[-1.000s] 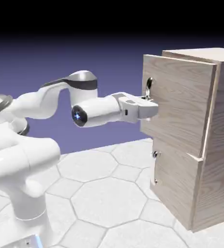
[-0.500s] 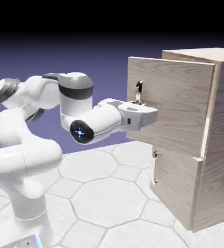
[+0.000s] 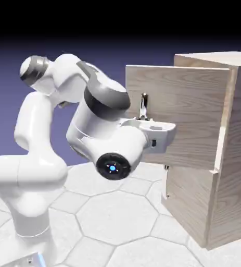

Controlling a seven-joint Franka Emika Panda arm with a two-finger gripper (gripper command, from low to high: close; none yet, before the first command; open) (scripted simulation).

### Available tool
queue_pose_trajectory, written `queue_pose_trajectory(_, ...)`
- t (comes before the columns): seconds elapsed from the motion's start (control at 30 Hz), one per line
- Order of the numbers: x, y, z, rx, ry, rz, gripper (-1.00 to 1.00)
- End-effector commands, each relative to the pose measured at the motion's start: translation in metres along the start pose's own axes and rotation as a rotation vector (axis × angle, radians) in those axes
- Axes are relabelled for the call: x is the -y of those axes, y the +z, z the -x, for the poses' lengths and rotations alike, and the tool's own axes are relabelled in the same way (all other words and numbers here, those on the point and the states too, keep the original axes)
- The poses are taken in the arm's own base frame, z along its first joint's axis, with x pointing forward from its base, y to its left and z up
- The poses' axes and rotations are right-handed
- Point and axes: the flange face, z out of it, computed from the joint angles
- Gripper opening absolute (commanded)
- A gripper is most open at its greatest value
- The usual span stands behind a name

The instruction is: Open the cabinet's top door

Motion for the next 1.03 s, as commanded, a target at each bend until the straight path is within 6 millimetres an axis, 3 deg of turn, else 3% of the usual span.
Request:
queue_pose_trajectory(0.0,-0.003,-0.006,-0.003,0.019,0.000,-0.019,-1.00)
queue_pose_trajectory(0.43,-0.044,-0.066,-0.044,0.244,0.000,-0.243,-1.00)
queue_pose_trajectory(1.0,-0.074,-0.092,-0.074,0.377,0.000,-0.377,-1.00)
